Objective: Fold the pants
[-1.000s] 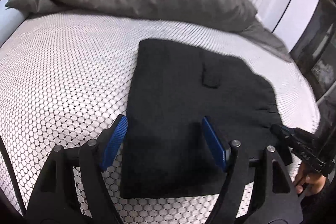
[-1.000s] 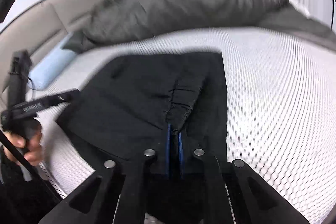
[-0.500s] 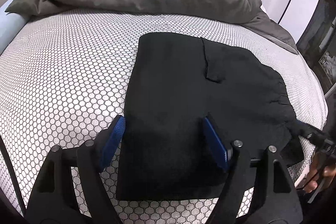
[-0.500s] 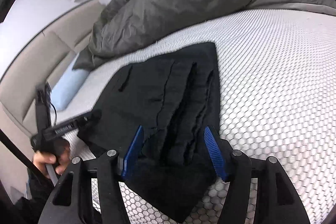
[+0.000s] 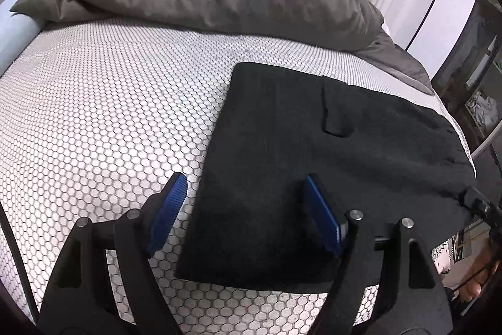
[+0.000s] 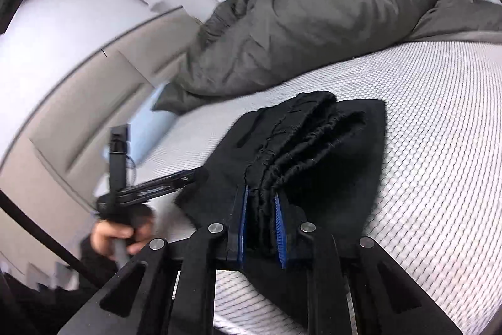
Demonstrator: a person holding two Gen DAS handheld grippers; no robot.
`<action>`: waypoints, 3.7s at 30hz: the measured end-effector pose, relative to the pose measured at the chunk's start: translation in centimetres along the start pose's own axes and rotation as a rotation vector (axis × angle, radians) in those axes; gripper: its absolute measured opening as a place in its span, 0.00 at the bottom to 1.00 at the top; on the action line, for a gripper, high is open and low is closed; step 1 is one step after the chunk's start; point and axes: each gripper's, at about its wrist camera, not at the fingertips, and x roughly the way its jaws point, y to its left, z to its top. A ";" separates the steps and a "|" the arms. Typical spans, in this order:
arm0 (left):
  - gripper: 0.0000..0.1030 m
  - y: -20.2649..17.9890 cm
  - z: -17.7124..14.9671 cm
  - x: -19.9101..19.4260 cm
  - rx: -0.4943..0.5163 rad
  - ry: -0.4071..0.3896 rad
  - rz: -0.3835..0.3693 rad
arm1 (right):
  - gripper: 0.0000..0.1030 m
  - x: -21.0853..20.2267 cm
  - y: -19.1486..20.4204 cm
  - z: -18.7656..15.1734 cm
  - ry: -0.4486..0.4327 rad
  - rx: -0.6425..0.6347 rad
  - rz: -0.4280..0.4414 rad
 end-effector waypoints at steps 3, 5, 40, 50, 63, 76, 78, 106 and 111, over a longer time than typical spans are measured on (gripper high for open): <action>0.72 0.4 0.0 0.2 -0.004 0.016 0.008 | 0.14 0.0 -0.2 -0.9 -0.001 -0.027 -0.093; 0.72 0.6 0.2 0.5 -0.012 0.027 0.015 | 0.14 1.5 -1.6 -1.2 0.050 0.030 -0.098; 0.46 3.1 0.0 1.6 -0.071 0.115 -0.068 | 0.36 6.0 -7.9 0.4 0.145 0.260 -0.061; 0.46 3.0 1.0 2.5 -0.082 0.101 -0.029 | 0.49 9.3 -7.6 6.0 0.156 0.103 -0.173; 0.46 1.5 1.1 1.1 -0.053 0.049 -0.006 | 0.48 8.2 -3.3 1.4 0.240 -0.119 -0.154; 0.48 2.2 0.4 0.6 -0.037 0.069 -0.010 | 0.07 5.8 -0.9 2.9 0.124 -0.217 -0.144; 0.51 1.9 0.0 1.3 -0.010 0.110 0.004 | 0.07 6.9 -2.0 2.5 0.154 -0.199 -0.205; 0.67 2.1 -0.4 1.2 0.033 0.095 0.071 | 0.05 4.5 -2.0 2.9 0.075 -0.127 -0.026; 0.67 2.5 -0.3 0.3 0.024 0.081 0.050 | 0.05 2.9 -3.5 2.6 0.060 -0.062 -0.001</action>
